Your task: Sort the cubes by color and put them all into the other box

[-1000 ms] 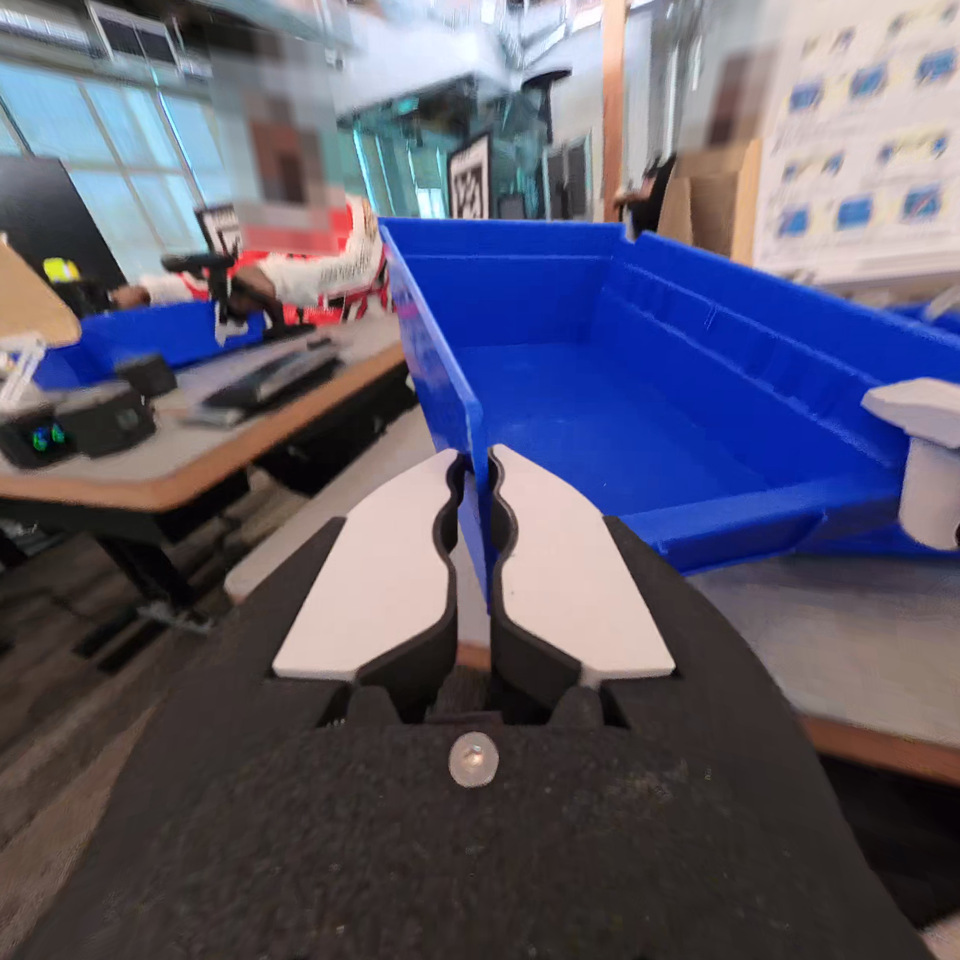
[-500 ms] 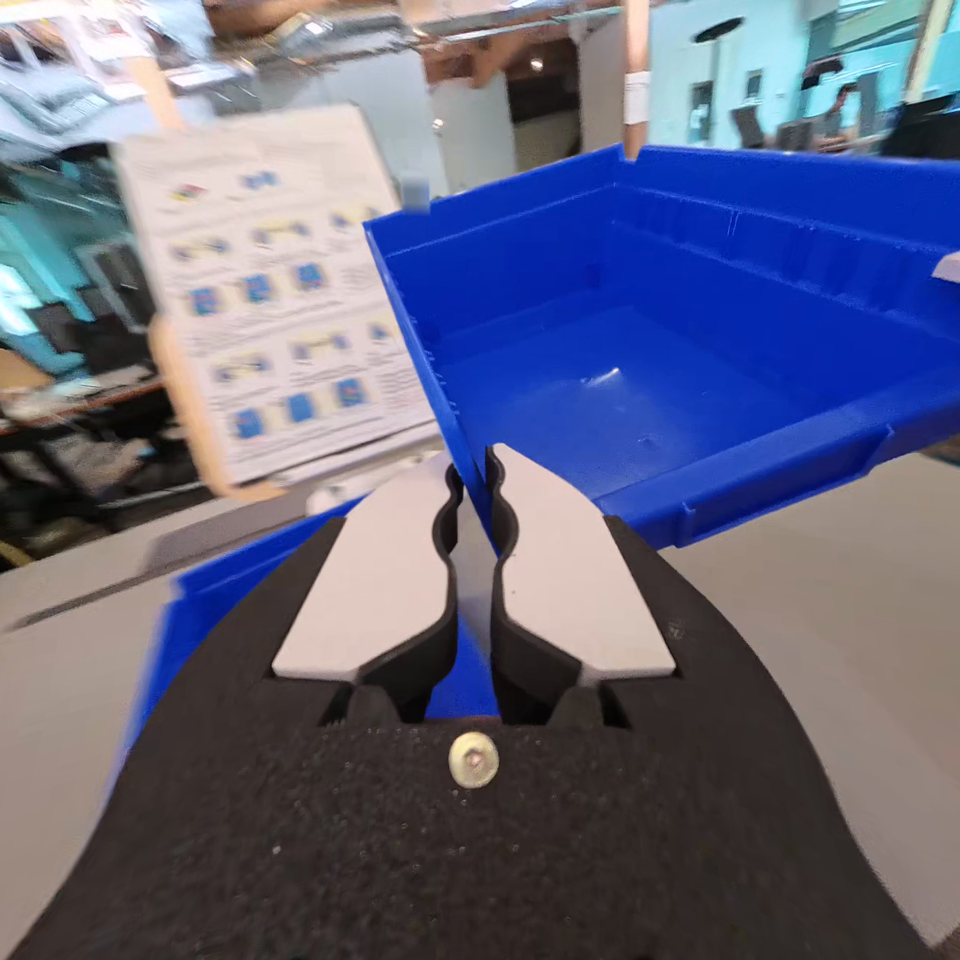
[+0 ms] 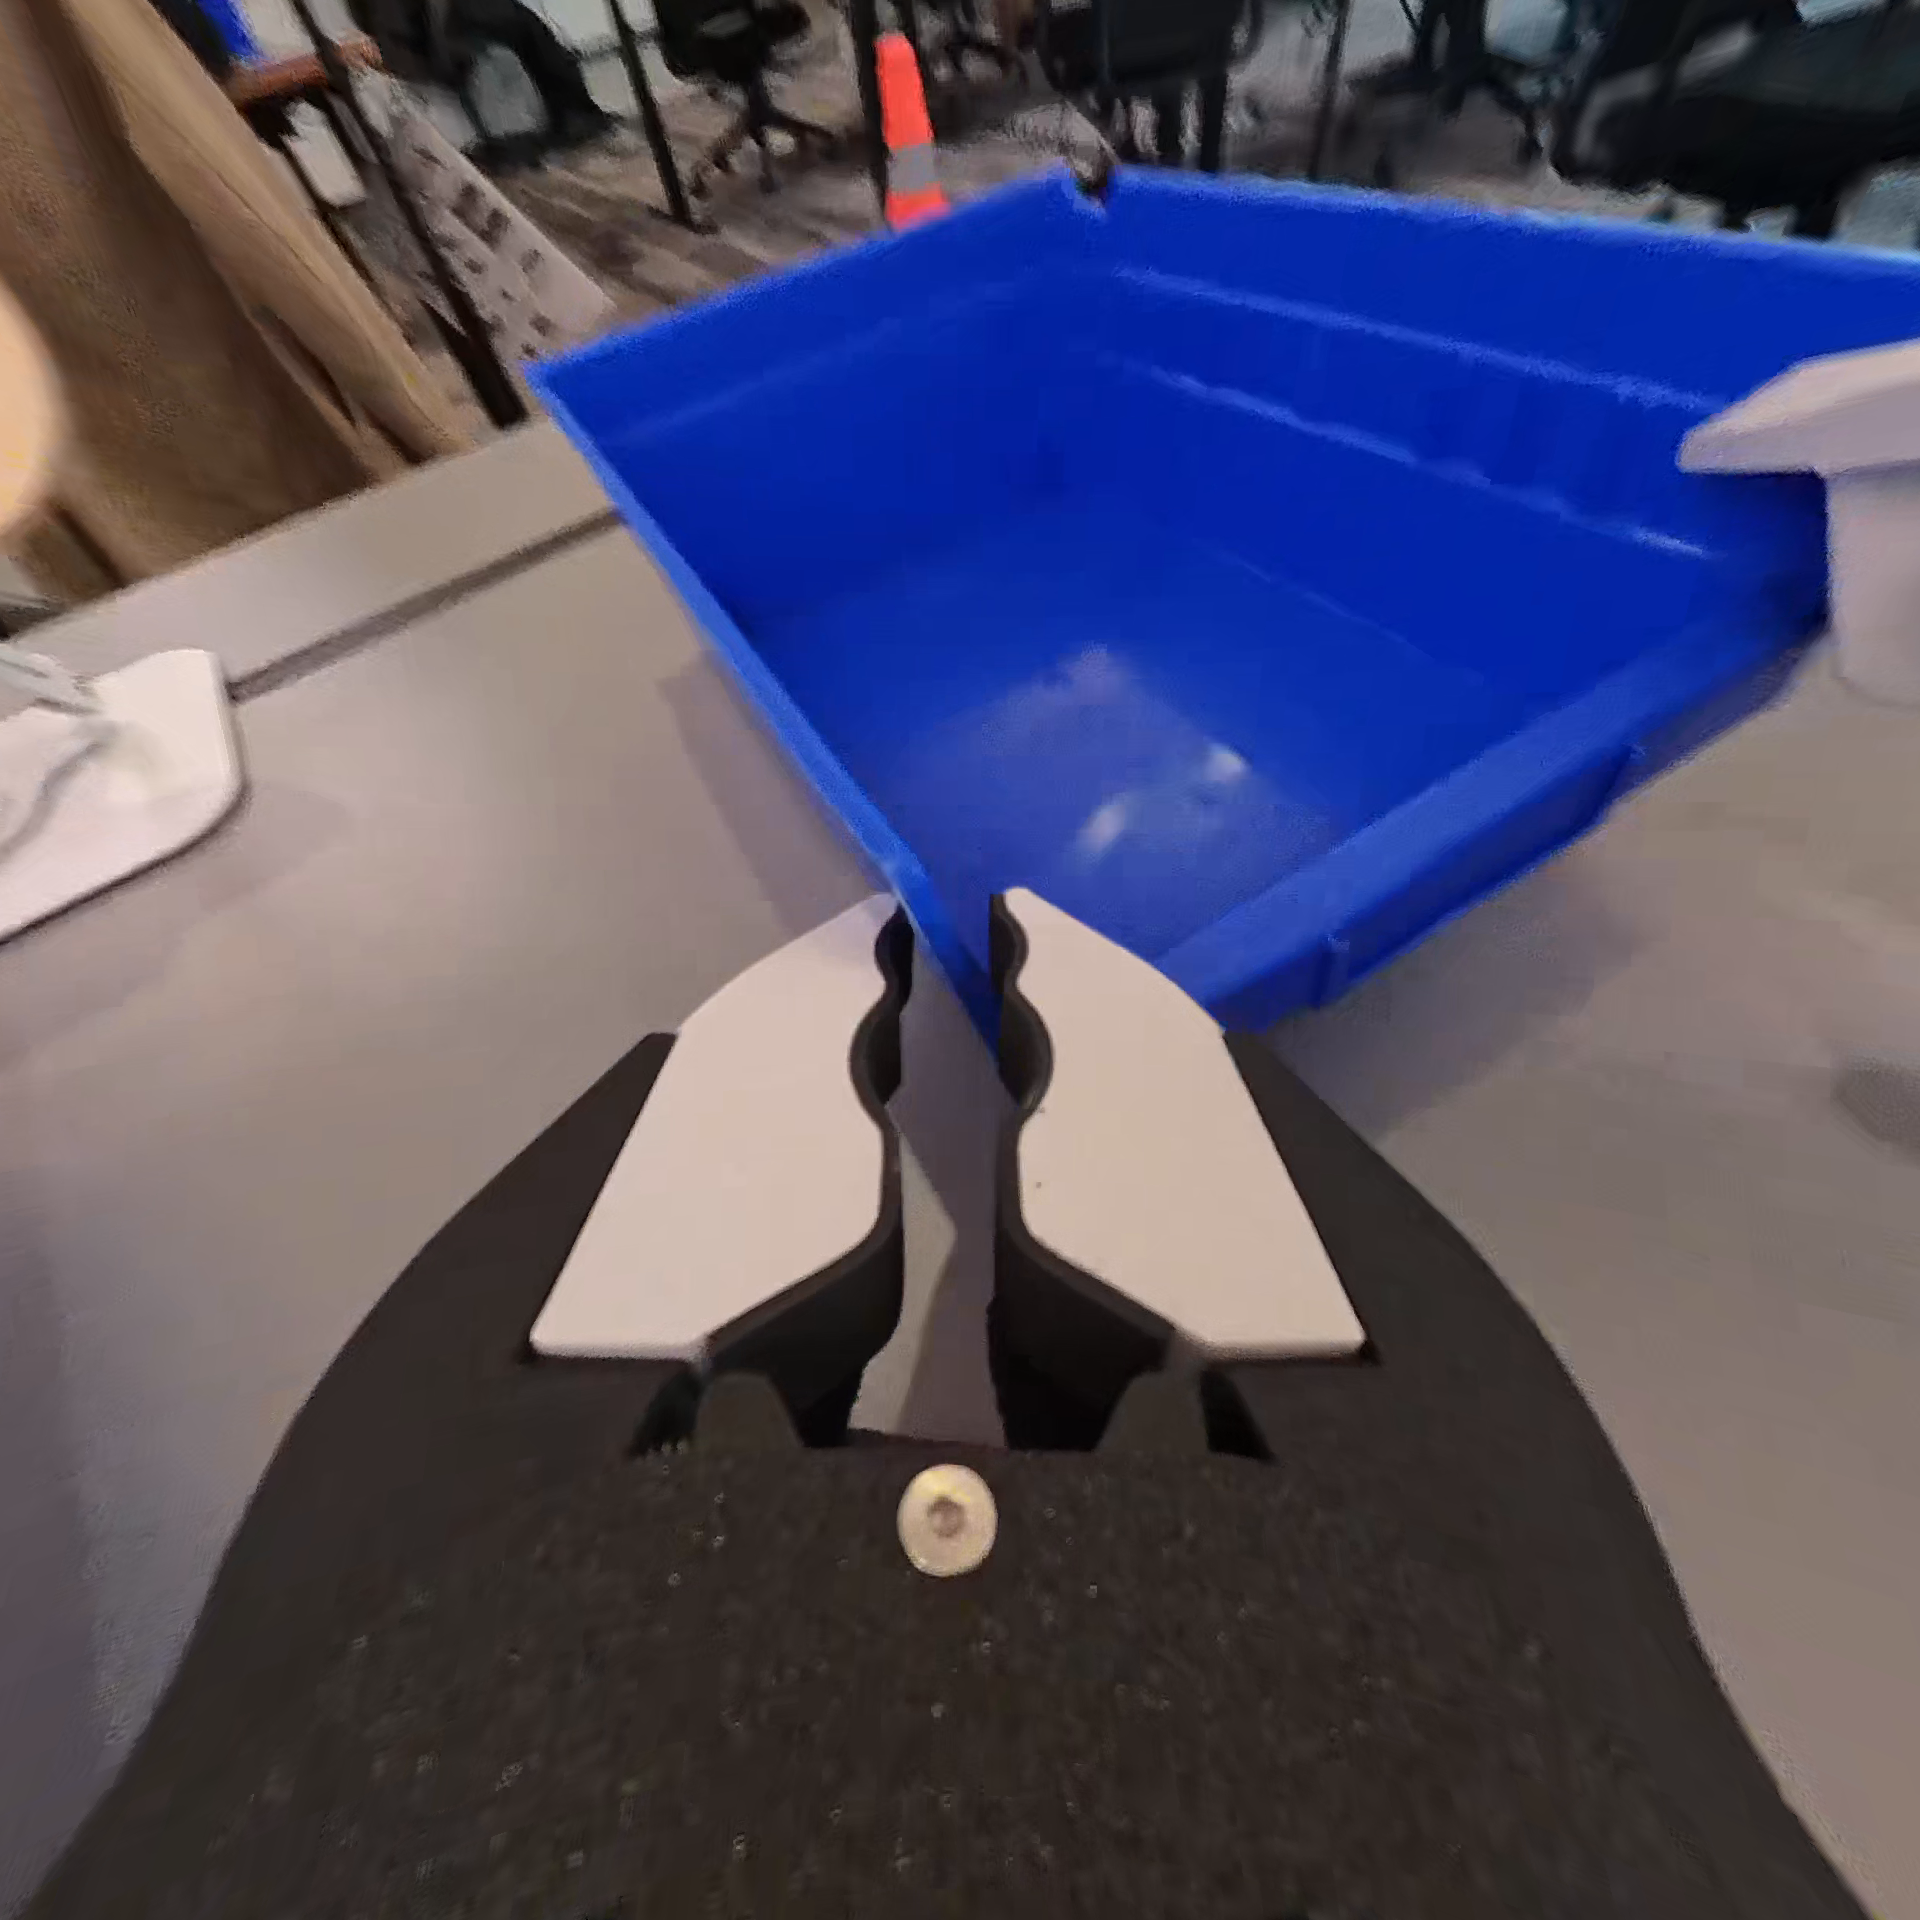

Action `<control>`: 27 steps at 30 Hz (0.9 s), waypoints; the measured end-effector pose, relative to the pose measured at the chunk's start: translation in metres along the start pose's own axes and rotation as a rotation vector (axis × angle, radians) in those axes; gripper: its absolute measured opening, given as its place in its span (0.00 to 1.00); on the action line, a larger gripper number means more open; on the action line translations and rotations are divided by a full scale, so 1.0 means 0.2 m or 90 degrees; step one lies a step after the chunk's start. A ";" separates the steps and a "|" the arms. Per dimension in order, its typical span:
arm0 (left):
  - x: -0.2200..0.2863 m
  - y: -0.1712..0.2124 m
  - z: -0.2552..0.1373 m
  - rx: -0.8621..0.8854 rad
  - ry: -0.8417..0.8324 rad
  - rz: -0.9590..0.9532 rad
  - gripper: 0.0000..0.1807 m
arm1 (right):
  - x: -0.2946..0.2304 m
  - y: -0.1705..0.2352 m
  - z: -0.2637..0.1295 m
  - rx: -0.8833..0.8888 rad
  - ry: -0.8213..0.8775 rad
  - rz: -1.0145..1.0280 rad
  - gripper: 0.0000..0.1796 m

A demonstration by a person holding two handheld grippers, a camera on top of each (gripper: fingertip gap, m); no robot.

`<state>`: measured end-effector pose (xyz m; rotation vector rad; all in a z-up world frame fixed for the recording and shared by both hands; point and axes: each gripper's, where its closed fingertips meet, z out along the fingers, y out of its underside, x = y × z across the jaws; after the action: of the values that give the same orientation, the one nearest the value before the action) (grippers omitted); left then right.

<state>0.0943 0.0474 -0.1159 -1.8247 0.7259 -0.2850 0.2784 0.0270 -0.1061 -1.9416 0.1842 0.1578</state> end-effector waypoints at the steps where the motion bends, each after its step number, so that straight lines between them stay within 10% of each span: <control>1: 0.04 0.03 0.01 -0.025 0.024 0.004 0.08 | 0.04 0.03 0.01 -0.014 0.007 0.015 0.02; 9: 0.17 0.07 -0.02 -0.069 0.119 0.020 0.31 | 0.11 0.05 0.03 -0.044 0.024 0.009 0.03; 13: -0.07 0.00 -0.40 -0.020 0.114 0.038 0.37 | 0.06 -0.07 -0.19 0.019 0.091 -0.041 0.23; 21: -1.39 0.28 -1.31 0.052 -0.216 -0.064 0.31 | -1.45 0.13 -0.39 0.162 -0.258 -0.025 0.17; 27: -1.69 0.76 -1.34 -0.033 -0.220 -0.237 0.35 | -2.08 0.48 -0.04 0.055 -0.212 -0.094 0.22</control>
<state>-0.3617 0.0131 -0.1039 -1.9881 0.1518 -0.1841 -0.1481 0.0079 -0.1086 -1.8054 -0.1701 0.3659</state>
